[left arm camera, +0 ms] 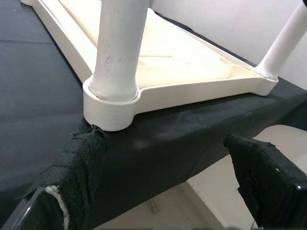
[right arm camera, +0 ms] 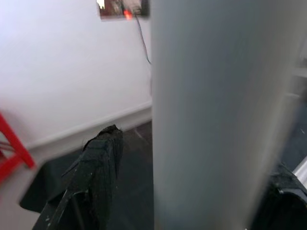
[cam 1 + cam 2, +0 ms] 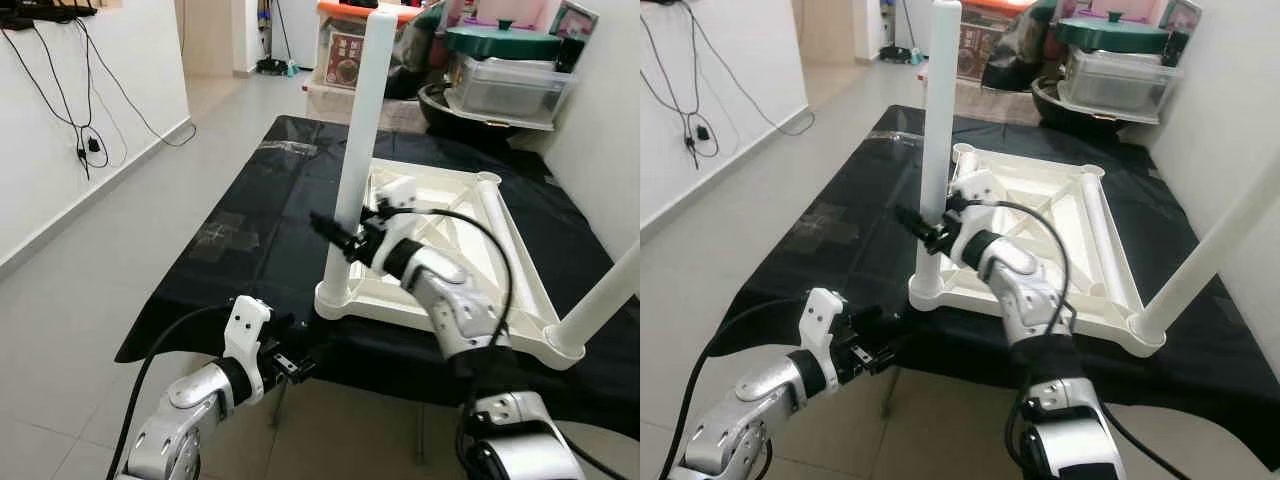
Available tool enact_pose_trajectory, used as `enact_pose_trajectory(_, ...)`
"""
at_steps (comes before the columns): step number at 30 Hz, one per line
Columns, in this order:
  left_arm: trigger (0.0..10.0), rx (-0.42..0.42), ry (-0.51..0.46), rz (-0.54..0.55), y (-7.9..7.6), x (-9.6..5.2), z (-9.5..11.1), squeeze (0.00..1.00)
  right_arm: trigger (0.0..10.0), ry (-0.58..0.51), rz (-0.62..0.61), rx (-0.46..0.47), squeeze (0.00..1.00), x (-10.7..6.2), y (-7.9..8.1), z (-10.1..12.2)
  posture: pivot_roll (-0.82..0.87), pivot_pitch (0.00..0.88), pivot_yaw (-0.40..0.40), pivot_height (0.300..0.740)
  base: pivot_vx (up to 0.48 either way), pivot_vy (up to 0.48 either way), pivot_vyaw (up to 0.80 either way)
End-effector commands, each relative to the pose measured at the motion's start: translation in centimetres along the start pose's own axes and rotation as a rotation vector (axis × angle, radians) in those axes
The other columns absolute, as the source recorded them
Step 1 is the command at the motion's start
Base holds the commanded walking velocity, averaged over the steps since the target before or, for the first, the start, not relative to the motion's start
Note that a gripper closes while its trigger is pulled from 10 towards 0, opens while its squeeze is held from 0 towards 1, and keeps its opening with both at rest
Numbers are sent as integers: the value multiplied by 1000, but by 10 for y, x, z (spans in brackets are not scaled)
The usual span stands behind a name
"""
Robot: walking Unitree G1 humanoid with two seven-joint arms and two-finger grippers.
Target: Building children table
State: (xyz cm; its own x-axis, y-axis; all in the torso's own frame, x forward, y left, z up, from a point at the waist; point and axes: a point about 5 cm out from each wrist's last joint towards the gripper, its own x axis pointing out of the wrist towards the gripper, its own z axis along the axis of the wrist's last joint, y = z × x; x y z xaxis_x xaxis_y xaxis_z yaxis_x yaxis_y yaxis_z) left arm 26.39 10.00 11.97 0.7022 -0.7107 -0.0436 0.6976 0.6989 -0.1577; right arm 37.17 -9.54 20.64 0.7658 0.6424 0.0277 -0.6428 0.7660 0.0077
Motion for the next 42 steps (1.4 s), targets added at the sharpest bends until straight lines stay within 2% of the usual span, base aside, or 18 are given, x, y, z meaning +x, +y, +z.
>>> enact_pose_trajectory(1,10000,-2,11,0,-2,0,-3,0,7333,30,0,-12,0,4,4,-5,103,0,-127,740,0,0,0)
enact_pose_trajectory(3,10000,-7,12,1,-3,0,-5,0,7961,44,-38,-3,0,3,-4,-4,94,0,-122,740,0,0,0)
enact_pose_trajectory(6,10000,-10,16,0,-3,-1,-6,0,6196,73,-104,9,0,0,-12,-7,93,0,-121,740,0,0,0)
enact_pose_trajectory(7,10000,-10,17,-3,-3,0,-6,0,588,93,-173,30,0,-1,-19,-10,84,0,-114,740,0,0,0)
enact_pose_trajectory(9,10000,-10,17,-5,-3,0,-6,0,0,104,-217,44,0,-2,-23,-13,84,0,-114,740,0,0,0)
enact_pose_trajectory(11,10000,-7,17,-8,-2,1,-5,0,0,144,-491,113,0,-11,-41,-24,76,0,-112,740,0,0,0)
enact_pose_trajectory(14,10000,-6,17,-9,-2,1,-5,0,0,161,-631,150,0,-19,-49,-31,76,0,-112,740,0,0,0)
enact_pose_trajectory(15,10000,-6,17,-8,-2,1,-5,0,0,194,-842,169,0,-35,-58,-41,74,0,-114,740,0,0,0)
enact_pose_trajectory(19,10000,-11,17,-7,-3,1,-6,0,0,250,-1159,165,0,-69,-56,-58,76,0,-112,740,0,0,0)
enact_pose_trajectory(22,10000,-14,17,-7,-4,0,-6,0,0,263,-1233,158,0,-79,-51,-62,76,0,-112,740,0,0,0)
enact_pose_trajectory(23,10000,-18,23,-9,-5,0,-8,0,2314,289,-1235,165,0,-81,-39,-66,63,0,-93,740,0,0,0)
enact_pose_trajectory(24,10000,-18,27,-16,-6,1,-9,0,10000,283,-1188,156,0,-76,-28,-64,60,0,-88,740,0,0,0)
enact_pose_trajectory(29,10000,0,30,-23,-1,4,-5,0,10000,201,-1000,119,0,-49,-18,-43,56,0,-87,740,0,0,0)
enact_pose_trajectory(30,10000,4,29,-20,1,4,-4,0,10000,160,-996,128,1000,-47,-19,-35,56,0,-87,740,0,0,0)
enact_pose_trajectory(36,10000,3,23,-11,1,4,-4,0,10000,67,-945,148,1000,-46,-27,-14,61,0,-99,740,0,0,0)
enact_pose_trajectory(37,10000,-4,21,-12,-1,4,-6,0,10000,12,-853,161,0,-44,-33,-2,60,0,-100,740,0,0,0)
enact_pose_trajectory(40,10000,-11,20,-13,-3,3,-7,0,10000,-50,-754,173,0,-43,-37,11,61,0,-100,740,0,0,0)
enact_pose_trajectory(42,10000,-15,26,-17,-5,4,-10,0,10000,-174,-481,111,0,-41,-43,39,58,0,-99,740,0,0,0)
